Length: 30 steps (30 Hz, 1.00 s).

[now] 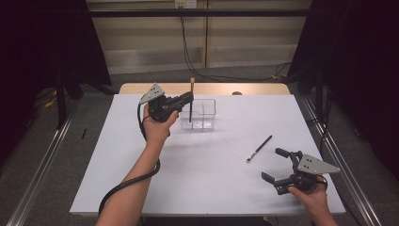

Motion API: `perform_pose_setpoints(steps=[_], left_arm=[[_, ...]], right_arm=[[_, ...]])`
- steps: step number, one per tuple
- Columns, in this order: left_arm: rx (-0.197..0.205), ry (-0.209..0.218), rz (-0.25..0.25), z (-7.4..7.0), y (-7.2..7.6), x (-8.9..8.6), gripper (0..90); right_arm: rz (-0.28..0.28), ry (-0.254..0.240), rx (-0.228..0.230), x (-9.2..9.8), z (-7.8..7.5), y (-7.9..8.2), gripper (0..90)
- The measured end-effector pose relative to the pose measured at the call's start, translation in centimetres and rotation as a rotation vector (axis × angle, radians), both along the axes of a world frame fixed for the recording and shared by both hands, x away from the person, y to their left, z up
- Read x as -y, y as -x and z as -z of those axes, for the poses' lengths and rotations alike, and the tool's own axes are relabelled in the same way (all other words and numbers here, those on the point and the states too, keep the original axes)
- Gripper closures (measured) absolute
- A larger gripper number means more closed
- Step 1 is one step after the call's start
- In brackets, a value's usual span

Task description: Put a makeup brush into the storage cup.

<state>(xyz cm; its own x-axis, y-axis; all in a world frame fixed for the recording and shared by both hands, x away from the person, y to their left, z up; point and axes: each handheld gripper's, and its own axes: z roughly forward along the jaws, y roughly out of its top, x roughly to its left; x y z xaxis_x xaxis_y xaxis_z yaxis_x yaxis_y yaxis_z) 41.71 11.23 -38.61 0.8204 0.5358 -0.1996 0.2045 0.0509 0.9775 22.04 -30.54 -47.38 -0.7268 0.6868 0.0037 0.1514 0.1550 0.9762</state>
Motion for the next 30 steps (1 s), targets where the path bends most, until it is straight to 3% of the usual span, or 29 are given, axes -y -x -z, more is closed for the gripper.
perform_pose_setpoints(steps=[10,12,17,21,30], left_arm=[[0.014,0.012,-0.014,-0.7,-0.9,0.2,84.1],[0.022,-0.003,-0.027,-0.8,-1.1,0.3,84.0],[0.019,0.015,-0.043,-0.9,-1.7,0.2,84.0],[0.030,-0.002,-0.059,-1.0,-2.1,0.2,84.0],[0.034,0.011,-0.090,-1.2,-2.9,0.0,84.0]], right_arm=[[-0.001,-0.003,-0.003,0.0,0.1,-0.1,0.0],[-0.001,-0.006,-0.004,0.0,0.1,-0.1,0.0],[-0.005,-0.003,-0.004,-0.1,0.1,-0.1,0.0],[-0.006,-0.004,-0.008,-0.1,0.2,-0.2,0.0],[-0.008,-0.004,-0.009,0.0,0.2,-0.2,0.0]])
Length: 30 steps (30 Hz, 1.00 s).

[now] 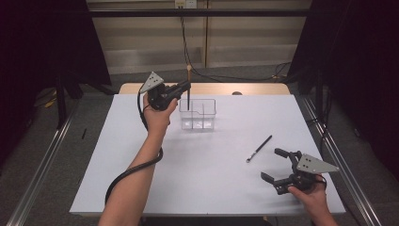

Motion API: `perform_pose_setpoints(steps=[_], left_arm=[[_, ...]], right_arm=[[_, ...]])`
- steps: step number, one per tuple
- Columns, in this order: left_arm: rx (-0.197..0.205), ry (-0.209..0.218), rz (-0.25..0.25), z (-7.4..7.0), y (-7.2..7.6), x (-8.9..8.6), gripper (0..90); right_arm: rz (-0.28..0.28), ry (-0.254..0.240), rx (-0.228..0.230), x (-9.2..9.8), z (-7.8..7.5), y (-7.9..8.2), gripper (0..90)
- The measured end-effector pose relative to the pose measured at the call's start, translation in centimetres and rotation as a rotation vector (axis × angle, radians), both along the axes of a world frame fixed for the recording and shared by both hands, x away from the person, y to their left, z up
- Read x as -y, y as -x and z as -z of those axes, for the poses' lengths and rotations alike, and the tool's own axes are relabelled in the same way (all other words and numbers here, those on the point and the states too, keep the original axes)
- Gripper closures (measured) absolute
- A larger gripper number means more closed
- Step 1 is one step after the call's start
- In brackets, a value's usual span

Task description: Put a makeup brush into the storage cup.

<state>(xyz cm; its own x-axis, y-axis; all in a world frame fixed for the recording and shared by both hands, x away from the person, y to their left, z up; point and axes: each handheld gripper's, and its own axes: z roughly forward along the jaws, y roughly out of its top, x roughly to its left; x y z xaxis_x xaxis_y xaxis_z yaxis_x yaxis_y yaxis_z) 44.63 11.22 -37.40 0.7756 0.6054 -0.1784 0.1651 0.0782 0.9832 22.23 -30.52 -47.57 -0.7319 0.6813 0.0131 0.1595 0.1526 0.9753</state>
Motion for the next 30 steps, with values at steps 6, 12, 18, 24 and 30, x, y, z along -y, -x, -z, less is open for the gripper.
perform_pose_setpoints(steps=[6,12,18,24,30], left_arm=[[-0.003,0.012,-0.018,-0.1,-0.3,-0.1,84.0],[0.002,0.011,-0.026,-0.1,-0.5,-0.1,84.0],[0.003,0.011,-0.029,0.0,-0.8,-0.1,84.0],[0.004,0.007,-0.048,0.1,-1.0,-0.2,84.0],[0.001,0.001,-0.059,0.4,-1.3,-0.3,84.0]], right_arm=[[-0.001,-0.002,-0.002,-0.1,0.0,0.0,0.0],[-0.003,-0.002,0.000,0.0,0.0,0.0,0.0],[-0.002,0.000,-0.001,0.0,0.0,0.0,0.0],[-0.001,-0.003,-0.002,0.0,0.0,0.0,0.0],[0.002,-0.005,-0.002,0.1,0.0,0.0,0.0]])
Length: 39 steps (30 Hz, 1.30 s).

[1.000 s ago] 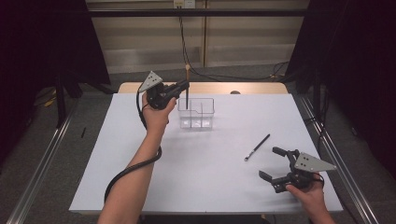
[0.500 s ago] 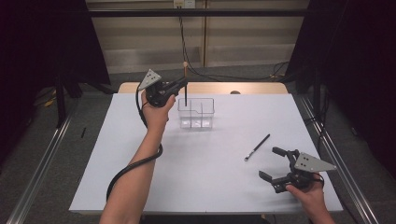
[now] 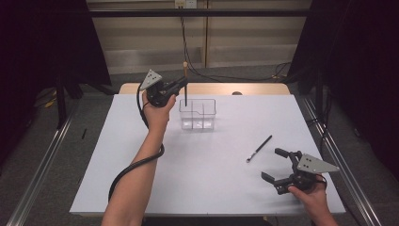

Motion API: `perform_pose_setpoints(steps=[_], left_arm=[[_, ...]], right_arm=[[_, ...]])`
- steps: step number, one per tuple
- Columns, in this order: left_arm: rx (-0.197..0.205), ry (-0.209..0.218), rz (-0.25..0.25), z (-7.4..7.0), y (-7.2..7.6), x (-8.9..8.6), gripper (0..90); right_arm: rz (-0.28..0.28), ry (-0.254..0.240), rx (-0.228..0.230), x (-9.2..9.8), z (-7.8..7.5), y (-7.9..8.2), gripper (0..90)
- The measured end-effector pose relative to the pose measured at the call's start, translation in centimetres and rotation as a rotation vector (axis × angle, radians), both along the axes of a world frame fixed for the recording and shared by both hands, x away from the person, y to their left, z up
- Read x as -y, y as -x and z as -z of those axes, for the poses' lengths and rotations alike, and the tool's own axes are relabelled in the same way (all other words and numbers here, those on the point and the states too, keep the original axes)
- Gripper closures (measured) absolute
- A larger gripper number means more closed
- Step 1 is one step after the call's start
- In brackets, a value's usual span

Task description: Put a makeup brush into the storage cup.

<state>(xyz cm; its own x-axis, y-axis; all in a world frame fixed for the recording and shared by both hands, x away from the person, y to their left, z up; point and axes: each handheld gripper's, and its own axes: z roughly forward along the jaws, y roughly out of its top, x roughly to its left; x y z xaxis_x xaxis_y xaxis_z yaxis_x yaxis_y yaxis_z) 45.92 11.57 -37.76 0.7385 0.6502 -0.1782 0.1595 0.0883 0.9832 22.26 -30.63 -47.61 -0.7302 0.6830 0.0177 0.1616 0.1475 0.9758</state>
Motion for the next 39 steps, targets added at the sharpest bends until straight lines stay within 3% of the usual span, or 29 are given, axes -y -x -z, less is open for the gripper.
perform_pose_setpoints(steps=[10,39], left_arm=[[0.002,0.006,-0.031,0.3,-0.2,-0.4,84.0],[-0.004,-0.006,-0.026,1.6,0.0,-0.4,83.8]], right_arm=[[-0.004,0.002,-0.001,0.0,0.0,0.0,0.0],[-0.007,0.003,-0.001,0.0,0.0,-0.1,0.0]])
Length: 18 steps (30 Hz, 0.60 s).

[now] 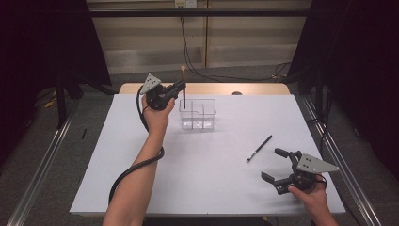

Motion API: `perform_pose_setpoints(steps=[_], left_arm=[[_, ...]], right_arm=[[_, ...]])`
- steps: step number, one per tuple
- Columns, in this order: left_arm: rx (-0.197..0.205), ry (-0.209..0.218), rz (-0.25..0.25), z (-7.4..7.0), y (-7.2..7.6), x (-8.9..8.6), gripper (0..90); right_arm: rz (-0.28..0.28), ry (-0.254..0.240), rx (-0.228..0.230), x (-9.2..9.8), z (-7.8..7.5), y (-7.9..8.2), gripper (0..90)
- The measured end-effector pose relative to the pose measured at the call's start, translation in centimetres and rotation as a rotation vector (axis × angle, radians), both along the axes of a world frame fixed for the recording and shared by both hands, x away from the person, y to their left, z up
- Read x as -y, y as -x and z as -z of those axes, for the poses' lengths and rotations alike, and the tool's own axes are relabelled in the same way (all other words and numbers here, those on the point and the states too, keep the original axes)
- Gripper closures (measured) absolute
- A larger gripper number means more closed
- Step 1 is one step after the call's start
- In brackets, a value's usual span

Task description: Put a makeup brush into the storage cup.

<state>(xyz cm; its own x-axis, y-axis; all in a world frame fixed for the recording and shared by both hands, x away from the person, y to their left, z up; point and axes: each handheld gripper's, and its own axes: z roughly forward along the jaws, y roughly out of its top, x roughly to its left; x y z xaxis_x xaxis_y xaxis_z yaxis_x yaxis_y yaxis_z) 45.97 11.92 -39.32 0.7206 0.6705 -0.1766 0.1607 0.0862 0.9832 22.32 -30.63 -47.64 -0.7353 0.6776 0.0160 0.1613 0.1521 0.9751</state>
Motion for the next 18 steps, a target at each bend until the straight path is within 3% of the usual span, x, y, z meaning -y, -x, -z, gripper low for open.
perform_pose_setpoints(steps=[18], left_arm=[[-0.014,-0.002,-0.001,0.80,0.17,0.03,83.8]], right_arm=[[0.000,0.001,-0.002,-0.01,0.02,-0.01,0.0]])
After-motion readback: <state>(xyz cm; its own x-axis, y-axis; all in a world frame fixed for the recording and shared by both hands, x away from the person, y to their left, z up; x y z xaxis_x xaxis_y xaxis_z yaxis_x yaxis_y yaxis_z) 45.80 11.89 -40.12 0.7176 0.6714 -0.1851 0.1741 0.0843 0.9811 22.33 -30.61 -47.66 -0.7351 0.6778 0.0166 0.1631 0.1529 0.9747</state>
